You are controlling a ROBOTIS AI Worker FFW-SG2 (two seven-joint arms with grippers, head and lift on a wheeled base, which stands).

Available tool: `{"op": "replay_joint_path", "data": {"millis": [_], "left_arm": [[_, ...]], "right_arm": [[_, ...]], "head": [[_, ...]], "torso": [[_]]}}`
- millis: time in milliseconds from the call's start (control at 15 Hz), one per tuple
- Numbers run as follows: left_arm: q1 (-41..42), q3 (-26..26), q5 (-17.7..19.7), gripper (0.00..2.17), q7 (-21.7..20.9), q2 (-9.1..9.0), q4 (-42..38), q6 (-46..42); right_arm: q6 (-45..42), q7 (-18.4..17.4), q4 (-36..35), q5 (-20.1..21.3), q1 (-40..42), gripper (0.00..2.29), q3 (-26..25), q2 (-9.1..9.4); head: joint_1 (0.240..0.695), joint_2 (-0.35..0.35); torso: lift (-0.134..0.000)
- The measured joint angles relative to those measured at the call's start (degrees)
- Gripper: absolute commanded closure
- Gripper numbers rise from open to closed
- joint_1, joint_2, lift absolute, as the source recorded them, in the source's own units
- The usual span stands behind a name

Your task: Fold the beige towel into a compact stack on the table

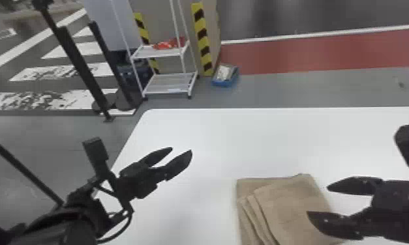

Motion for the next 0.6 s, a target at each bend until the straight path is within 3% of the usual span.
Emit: {"op": "replay_joint_path", "data": {"millis": [333, 600], "left_arm": [[-0.04, -0.16, -0.84, 0.09, -0.02, -0.09, -0.06, 0.0], [0.28, 0.16, -1.08, 0.09, -0.02, -0.07, -0.02, 0.0]], "right_arm": [[-11.85, 0.0, -0.8, 16.04, 1.62, 0.13, 7.27, -3.73], [-17.23, 0.0, -2.04, 23.08, 3.18, 0.13, 10.06, -7.0]], "head": [[0.695, 0.228], [0.695, 0.221]], "torso": [[-0.124], [-0.124]]}}
